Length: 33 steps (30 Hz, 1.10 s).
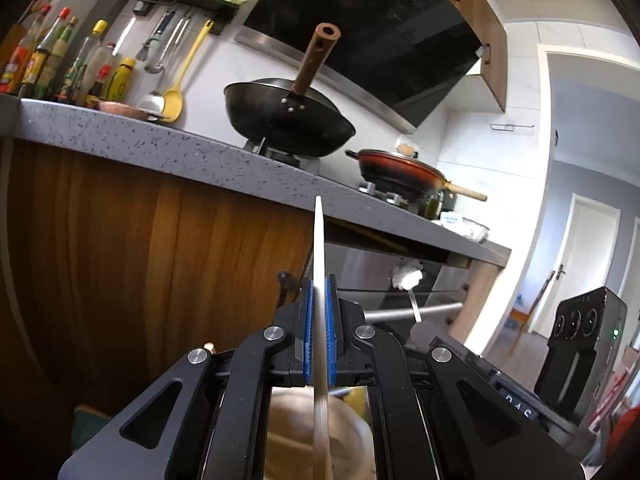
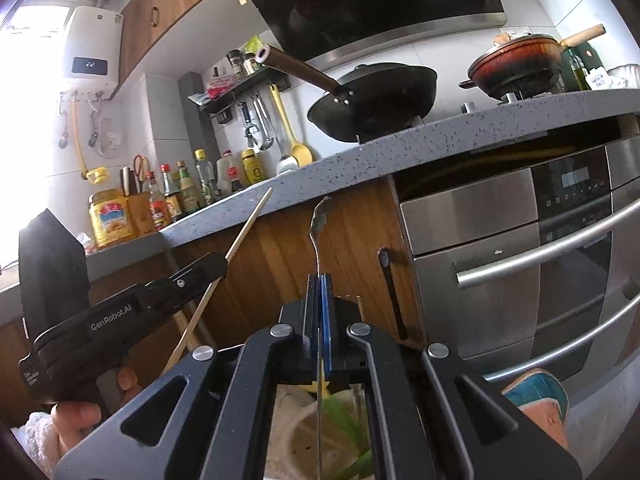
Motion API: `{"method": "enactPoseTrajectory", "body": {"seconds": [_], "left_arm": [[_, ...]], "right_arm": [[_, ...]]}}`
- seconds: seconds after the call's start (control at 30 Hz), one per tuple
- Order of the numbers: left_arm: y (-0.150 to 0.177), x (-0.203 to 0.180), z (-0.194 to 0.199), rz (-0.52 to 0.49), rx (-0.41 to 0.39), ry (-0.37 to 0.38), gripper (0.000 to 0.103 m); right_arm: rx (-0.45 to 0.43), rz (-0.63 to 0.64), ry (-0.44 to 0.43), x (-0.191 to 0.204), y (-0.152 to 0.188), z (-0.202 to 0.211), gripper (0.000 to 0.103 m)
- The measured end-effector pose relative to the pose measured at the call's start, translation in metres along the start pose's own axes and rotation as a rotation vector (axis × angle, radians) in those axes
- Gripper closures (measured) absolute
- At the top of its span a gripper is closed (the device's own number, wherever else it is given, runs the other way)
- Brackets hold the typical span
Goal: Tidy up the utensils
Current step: 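Lift both items and lower chopstick and spoon into the ceramic holder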
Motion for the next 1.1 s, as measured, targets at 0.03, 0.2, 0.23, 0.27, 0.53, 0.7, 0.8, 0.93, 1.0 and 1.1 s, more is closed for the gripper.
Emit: {"method": "enactPoseTrajectory", "body": {"seconds": [0.03, 0.2, 0.23, 0.27, 0.53, 0.7, 0.8, 0.93, 1.0, 1.1], "left_arm": [[0.001, 0.0, -0.003, -0.011, -0.01, -0.01, 0.097], [0.007, -0.001, -0.01, -0.072, -0.051, -0.04, 0.097], [0.008, -0.003, -0.011, -0.084, -0.053, -0.04, 0.097], [0.011, -0.004, -0.011, -0.101, -0.059, -0.046, 0.097], [0.024, -0.007, -0.004, -0.159, -0.072, -0.044, 0.097], [0.024, -0.007, 0.011, -0.16, -0.076, -0.023, 0.097], [0.024, -0.005, 0.019, -0.144, -0.066, -0.002, 0.097], [0.028, -0.003, 0.028, -0.137, -0.05, 0.016, 0.097], [0.033, -0.004, 0.033, -0.152, -0.043, 0.017, 0.097], [0.039, -0.006, 0.036, -0.172, -0.026, 0.012, 0.097]], "right_arm": [[-0.001, 0.0, 0.003, -0.001, 0.001, -0.002, 0.102], [-0.017, 0.022, 0.037, -0.002, 0.005, -0.011, 0.102], [-0.02, 0.021, 0.04, -0.002, 0.005, -0.013, 0.102], [-0.023, 0.023, 0.049, -0.002, 0.006, -0.014, 0.102], [-0.032, 0.073, 0.091, 0.001, 0.015, -0.018, 0.102], [-0.035, 0.105, 0.094, 0.005, 0.017, -0.016, 0.102], [-0.036, 0.11, 0.084, 0.007, 0.018, -0.011, 0.102], [-0.023, 0.105, 0.083, 0.006, 0.02, 0.0, 0.102], [-0.018, 0.092, 0.083, 0.004, 0.022, 0.007, 0.102], [-0.002, 0.075, 0.072, 0.002, 0.026, 0.015, 0.102]]}}
Point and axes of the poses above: each gripper's, at about its wrist camera, not at the fingertips, and z roughly against the way its jaws point, x to its left, y to its underside, the point moved 5 cm from there along -z, roughly the way its jaws point, and after that the axes turned 6 degrees about z, right-handed, at the moved point
